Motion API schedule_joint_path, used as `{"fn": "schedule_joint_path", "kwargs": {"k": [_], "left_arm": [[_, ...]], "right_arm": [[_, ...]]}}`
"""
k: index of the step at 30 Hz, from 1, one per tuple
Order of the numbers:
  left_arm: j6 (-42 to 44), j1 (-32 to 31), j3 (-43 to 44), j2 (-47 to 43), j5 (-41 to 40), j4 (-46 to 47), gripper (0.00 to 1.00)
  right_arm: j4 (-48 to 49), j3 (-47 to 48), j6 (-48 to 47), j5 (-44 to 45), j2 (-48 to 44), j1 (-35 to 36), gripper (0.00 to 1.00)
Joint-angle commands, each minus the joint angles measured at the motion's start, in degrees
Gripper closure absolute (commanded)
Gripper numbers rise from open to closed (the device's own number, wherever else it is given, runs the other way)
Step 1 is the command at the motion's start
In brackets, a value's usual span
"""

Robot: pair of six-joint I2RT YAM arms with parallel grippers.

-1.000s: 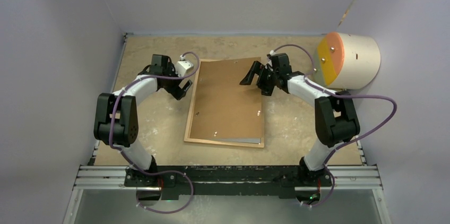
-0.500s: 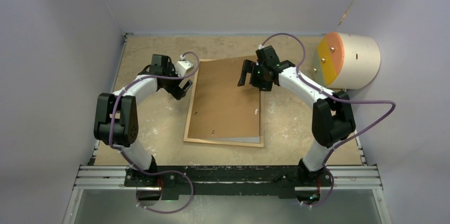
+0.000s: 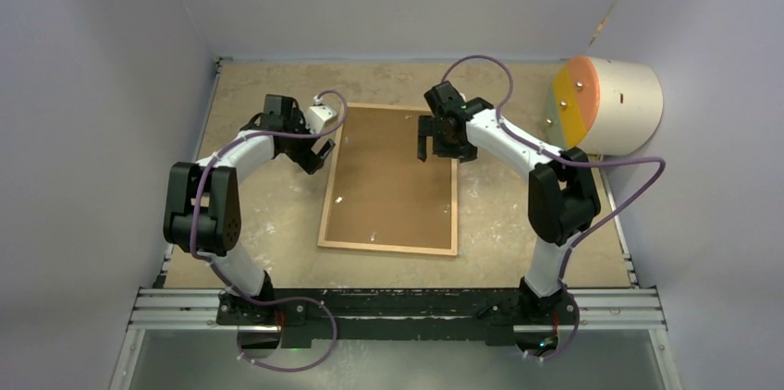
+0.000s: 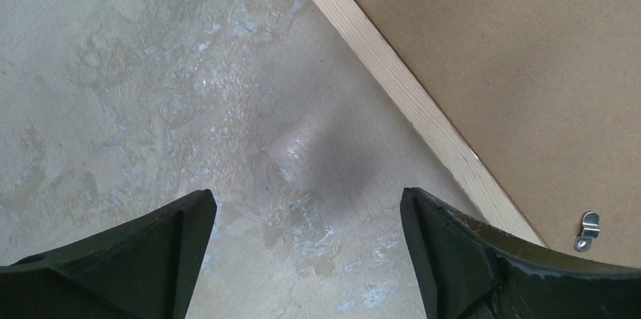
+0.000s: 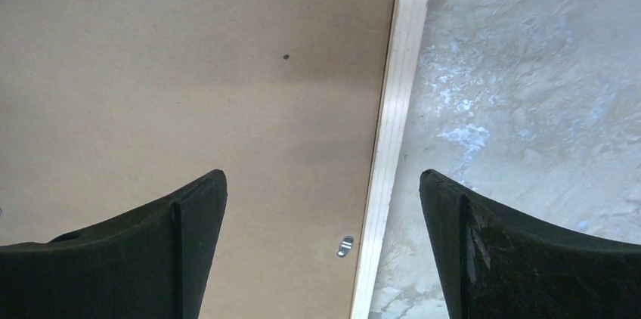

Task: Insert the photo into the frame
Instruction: Turn over the photo frame item on the photo frame, then install the photo frame at the center of the board.

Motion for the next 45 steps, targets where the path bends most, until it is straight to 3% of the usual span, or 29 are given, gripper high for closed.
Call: {"fn": "schedule_joint_path", "kwargs": {"k": [1, 6, 11, 12, 14, 17, 21, 24, 30, 35, 45], "left_arm": [[0.42, 0.57, 1.73, -1.52, 0.05, -0.61, 0.01], [-0.19, 0.89, 2.16, -2.04, 1.57, -2.04, 0.00], [-2.84, 1.10, 3.15, -2.08, 6.35, -4.94, 0.00], [-3.62, 1.10, 3.12, -1.96, 7.86, -5.49, 0.01], [-5.31, 1.10, 2.79, -1.70, 10.87, -6.17, 0.03], [-7.81, 1.10, 2.29, -0.85, 14.37, -6.64, 0.07], [-8.75, 1.10, 1.76, 1.22, 17.82, -7.06, 0.21], [-8.30, 1.10, 1.97, 2.82, 18.58, -7.74, 0.30], [-7.71, 1.10, 1.24, 4.25, 19.21, -6.96, 0.39], [-7.92, 1.57, 0.84, 4.84, 19.21, -6.29, 0.45], [-7.37, 2.15, -0.66, 4.21, 19.69, -5.29, 0.58]], "right_arm": [[-3.85, 4.70, -1.95, 4.21, -3.17, 0.43, 0.01], [6.79, -0.07, -1.94, -7.06, -9.25, 0.11, 0.01], [12.20, -3.22, 2.90, -16.43, -9.65, -0.84, 0.01], [15.56, -5.35, 2.96, -20.14, -10.18, -0.96, 0.02], [25.39, -10.86, 6.22, -22.94, -12.28, 0.33, 0.13], [32.07, -16.22, 10.18, -21.40, -14.58, 4.85, 0.22], [37.29, -19.25, 13.04, -18.47, -12.71, 11.85, 0.33], [43.61, -21.30, 15.10, -17.77, -11.08, 15.94, 0.35], [53.42, -21.88, 16.60, -20.30, -6.49, 19.63, 0.41], [56.29, -19.63, 17.59, -23.67, 0.02, 20.52, 0.57], [57.23, -16.32, 17.47, -23.77, 6.59, 21.84, 0.59]]}}
